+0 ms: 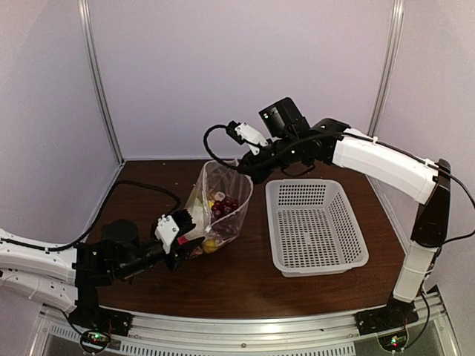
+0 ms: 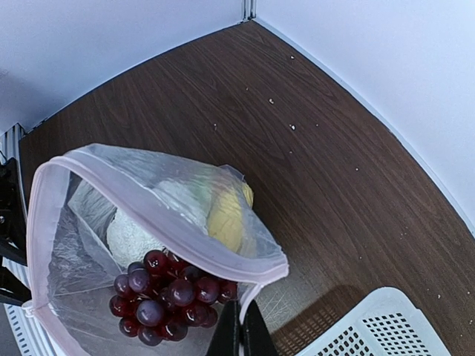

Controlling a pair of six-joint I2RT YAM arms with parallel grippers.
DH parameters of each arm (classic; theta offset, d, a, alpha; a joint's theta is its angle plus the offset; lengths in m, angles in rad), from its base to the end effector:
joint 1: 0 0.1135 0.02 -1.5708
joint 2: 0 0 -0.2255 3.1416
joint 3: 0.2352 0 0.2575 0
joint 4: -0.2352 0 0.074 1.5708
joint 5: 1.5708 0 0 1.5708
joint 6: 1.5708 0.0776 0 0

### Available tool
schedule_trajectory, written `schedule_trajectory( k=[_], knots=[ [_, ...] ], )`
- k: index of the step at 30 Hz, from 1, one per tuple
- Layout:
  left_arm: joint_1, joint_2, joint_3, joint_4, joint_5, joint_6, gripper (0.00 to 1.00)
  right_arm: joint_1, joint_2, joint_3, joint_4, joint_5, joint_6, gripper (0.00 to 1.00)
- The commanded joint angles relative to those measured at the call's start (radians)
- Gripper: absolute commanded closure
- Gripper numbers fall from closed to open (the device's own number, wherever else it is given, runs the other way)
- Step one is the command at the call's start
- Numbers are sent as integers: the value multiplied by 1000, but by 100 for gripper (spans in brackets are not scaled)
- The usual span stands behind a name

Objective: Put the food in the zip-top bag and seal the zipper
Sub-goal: Pass from the right arm to the left

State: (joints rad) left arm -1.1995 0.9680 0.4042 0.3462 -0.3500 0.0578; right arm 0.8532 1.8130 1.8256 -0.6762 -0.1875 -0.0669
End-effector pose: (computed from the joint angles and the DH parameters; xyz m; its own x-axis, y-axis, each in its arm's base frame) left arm 0.1261 -0.2506 0.1844 -0.0346 0.2386 -0.9705 0.7572 0.6401 0.1303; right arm 0.2798 0.3426 0.3030 -0.3482 -0.4988 -0.7937 -0.8619 0.5032 0.0619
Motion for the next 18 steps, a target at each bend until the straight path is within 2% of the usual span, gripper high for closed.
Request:
schedule_trajectory(
  k=[1, 7, 13, 18],
  knots=[
    [-2, 38, -17, 167, -4, 60, 62, -2, -33, -1, 27, -10, 7, 100],
    [6, 133, 7, 264, -4, 120, 65, -2, -13, 18, 23, -12, 10, 100],
    [18, 235, 42, 270, -44, 130, 72, -3, -12, 18, 17, -6, 4, 100],
    [18, 228, 13, 322, -83, 133, 86, -3, -16, 0, 22, -2, 1, 100]
  ],
)
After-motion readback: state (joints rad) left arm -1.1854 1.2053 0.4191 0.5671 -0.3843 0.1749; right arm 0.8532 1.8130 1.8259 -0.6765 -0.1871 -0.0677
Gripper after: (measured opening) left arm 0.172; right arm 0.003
